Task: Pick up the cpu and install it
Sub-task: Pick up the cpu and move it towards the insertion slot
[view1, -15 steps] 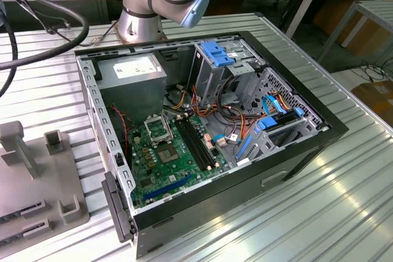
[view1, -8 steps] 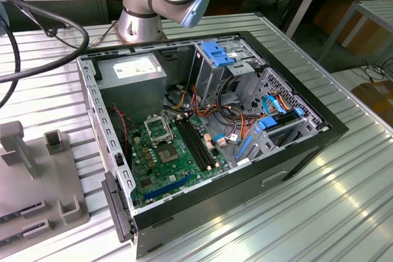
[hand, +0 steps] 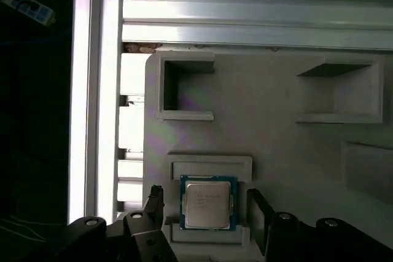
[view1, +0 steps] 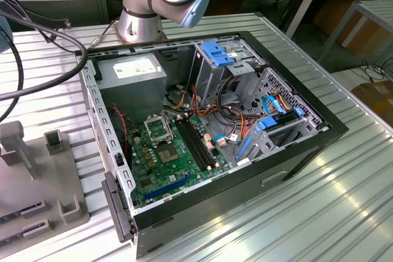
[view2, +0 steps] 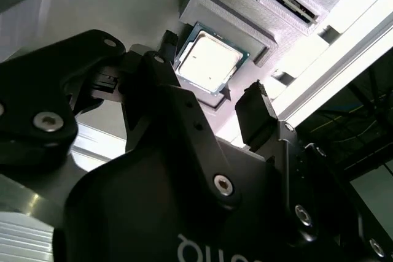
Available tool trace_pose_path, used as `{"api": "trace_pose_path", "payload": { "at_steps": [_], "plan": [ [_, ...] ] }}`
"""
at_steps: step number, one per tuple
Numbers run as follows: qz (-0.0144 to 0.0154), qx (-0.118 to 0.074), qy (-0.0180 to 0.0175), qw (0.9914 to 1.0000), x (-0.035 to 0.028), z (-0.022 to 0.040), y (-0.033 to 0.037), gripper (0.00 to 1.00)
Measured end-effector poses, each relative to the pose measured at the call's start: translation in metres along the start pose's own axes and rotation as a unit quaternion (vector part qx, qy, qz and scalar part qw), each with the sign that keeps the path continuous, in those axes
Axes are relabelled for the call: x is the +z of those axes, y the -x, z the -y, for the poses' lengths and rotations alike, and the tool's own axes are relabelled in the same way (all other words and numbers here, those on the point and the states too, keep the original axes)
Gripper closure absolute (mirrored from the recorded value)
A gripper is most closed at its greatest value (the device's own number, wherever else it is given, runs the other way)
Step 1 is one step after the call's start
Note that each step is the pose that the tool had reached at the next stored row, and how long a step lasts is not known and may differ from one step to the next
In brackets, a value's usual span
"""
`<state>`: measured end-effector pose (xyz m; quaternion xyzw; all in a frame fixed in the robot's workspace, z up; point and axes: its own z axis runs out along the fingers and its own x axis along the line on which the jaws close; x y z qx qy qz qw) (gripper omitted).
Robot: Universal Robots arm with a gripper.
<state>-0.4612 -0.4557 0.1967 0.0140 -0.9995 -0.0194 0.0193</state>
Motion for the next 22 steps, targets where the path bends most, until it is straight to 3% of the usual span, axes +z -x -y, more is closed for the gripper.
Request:
{"api": "trace_pose_path", "payload": {
  "at_steps": [3,12,14,15,22],
  "plan": [
    [-0.0001,0.001,0.0000,1.00000,0.0050,0.0002,0.0001,0.35],
    [0.0000,0.001,0.0000,1.00000,0.0051,0.0001,0.0001,0.35],
    [0.0000,0.001,0.0000,1.00000,0.0051,0.0001,0.0001,0.36],
    [0.0000,0.001,0.0000,1.00000,0.0051,0.0001,0.0001,0.43],
    [0.0000,0.001,-0.0003,1.00000,0.0051,0.0001,0.0001,0.43]
  ]
}}
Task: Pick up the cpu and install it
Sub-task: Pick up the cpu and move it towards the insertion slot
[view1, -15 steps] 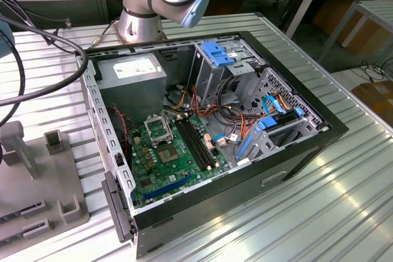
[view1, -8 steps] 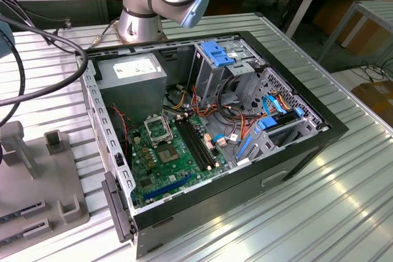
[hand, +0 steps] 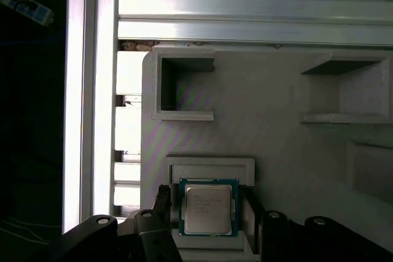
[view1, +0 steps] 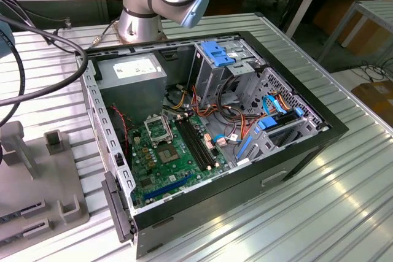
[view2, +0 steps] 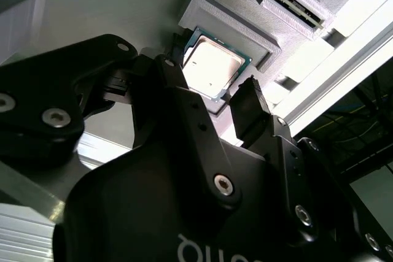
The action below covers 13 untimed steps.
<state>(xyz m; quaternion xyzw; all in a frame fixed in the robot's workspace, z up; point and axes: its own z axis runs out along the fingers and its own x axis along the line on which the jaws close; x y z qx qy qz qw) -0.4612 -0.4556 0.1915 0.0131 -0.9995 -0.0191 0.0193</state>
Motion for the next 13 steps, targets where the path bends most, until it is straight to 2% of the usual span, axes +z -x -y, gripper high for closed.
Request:
{"api": "trace_pose_path", "payload": {
  "at_steps": [10,13],
  "plan": [
    [0.0000,0.000,0.0000,1.00000,0.0002,0.0000,0.0006,0.43],
    [-0.0004,-0.009,-0.0008,0.99995,0.0006,0.0001,0.0007,0.43]
  ]
}}
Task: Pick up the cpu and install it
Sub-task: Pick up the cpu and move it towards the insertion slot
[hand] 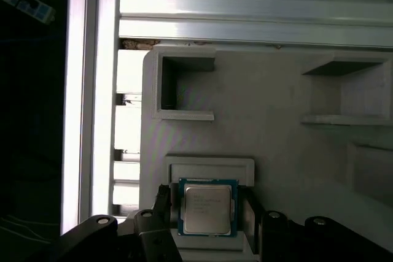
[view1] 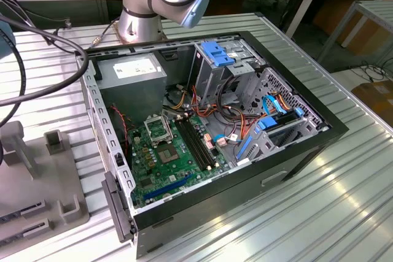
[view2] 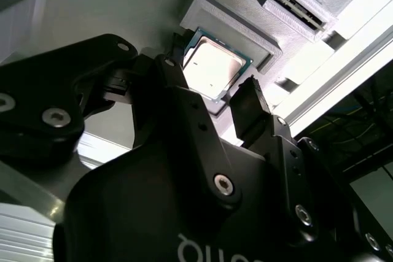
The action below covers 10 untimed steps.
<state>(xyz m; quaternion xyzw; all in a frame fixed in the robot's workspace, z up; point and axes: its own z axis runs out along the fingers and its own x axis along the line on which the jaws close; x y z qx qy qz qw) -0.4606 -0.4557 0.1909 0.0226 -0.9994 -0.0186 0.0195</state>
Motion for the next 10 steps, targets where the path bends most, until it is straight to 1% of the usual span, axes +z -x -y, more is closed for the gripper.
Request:
{"api": "trace_pose_path", "payload": {
  "at_steps": [2,10],
  "plan": [
    [-0.0003,-0.005,-0.0011,0.99998,0.0003,0.0000,0.0000,0.43],
    [-0.0001,-0.006,-0.0011,0.99998,0.0007,0.0000,0.0000,0.43]
  ]
}}
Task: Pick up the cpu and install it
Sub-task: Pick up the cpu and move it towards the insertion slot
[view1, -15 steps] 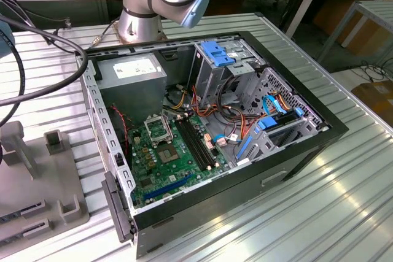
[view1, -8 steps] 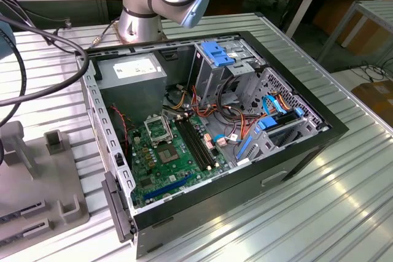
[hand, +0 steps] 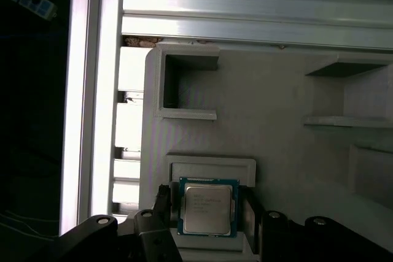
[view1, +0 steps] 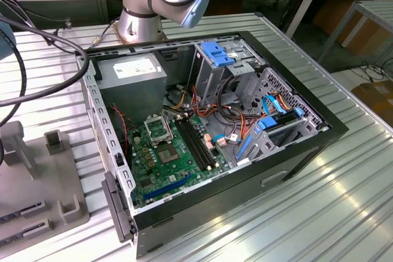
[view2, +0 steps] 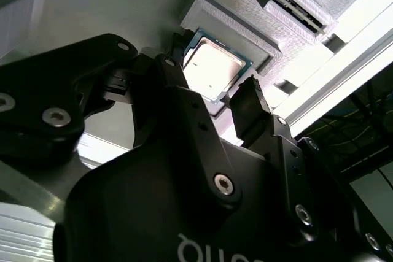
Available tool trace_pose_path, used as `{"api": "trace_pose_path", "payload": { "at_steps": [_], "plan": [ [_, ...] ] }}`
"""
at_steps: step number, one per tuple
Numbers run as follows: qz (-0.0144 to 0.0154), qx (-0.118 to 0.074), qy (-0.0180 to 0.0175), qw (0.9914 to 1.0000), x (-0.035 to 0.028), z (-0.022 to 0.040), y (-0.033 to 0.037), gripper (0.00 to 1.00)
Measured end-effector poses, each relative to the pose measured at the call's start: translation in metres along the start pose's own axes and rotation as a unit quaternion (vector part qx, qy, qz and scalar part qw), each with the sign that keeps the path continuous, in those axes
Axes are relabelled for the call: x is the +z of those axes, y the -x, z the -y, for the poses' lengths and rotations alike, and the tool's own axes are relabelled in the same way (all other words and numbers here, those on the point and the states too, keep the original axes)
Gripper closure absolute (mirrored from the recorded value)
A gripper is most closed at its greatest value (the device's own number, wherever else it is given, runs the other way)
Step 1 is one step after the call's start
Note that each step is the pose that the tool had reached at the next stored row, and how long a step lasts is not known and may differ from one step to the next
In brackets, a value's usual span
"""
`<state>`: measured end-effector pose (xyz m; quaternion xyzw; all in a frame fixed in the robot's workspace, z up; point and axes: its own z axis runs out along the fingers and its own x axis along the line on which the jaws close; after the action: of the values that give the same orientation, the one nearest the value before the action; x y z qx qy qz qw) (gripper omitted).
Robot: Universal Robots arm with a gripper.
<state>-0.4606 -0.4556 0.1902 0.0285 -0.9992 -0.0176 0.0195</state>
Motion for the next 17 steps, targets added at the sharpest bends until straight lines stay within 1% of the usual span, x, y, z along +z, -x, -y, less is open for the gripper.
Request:
{"api": "trace_pose_path", "payload": {
  "at_steps": [4,9,12,17],
  "plan": [
    [-0.0002,0.000,-0.0001,1.00000,-0.0016,0.0000,-0.0001,0.43],
    [-0.0002,0.000,-0.0006,1.00000,-0.0016,0.0000,-0.0001,0.43],
    [0.0012,0.000,-0.0006,1.00000,-0.0016,0.0000,-0.0001,0.43],
    [0.0014,0.000,-0.0007,1.00000,-0.0014,0.0000,-0.0002,0.43]
  ]
}}
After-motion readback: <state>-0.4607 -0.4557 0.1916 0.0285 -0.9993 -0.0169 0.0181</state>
